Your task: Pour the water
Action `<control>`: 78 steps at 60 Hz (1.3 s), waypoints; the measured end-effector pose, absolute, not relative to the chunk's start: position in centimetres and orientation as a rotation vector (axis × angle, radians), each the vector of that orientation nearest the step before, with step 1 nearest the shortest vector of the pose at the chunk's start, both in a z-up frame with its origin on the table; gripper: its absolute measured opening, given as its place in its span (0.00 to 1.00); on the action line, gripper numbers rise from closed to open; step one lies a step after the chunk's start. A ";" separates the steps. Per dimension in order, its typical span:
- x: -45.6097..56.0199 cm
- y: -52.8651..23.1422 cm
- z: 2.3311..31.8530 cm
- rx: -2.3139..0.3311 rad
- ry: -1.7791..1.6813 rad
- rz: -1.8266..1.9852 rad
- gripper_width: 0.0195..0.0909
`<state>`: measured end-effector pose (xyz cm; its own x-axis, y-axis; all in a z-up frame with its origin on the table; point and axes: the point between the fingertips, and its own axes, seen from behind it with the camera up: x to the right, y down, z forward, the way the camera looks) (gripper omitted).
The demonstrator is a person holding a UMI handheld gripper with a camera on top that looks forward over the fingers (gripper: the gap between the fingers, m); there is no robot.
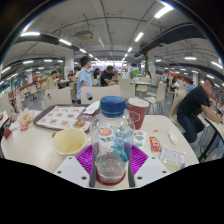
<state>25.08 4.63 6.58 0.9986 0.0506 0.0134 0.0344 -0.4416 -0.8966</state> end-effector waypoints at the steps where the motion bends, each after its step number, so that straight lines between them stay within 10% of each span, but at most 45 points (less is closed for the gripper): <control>1: 25.1 4.5 6.6 -2.028 -0.062 0.016 0.35; 11: 25.4 4.1 6.3 -2.076 -0.068 -0.010 0.53; 19: 25.4 2.6 6.5 -2.114 -0.101 -0.054 0.94; 78: 12.4 -16.9 16.2 -2.240 -0.015 -0.100 0.92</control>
<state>12.43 -16.90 16.21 0.9967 -0.0241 0.0773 0.0456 -0.6217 -0.7819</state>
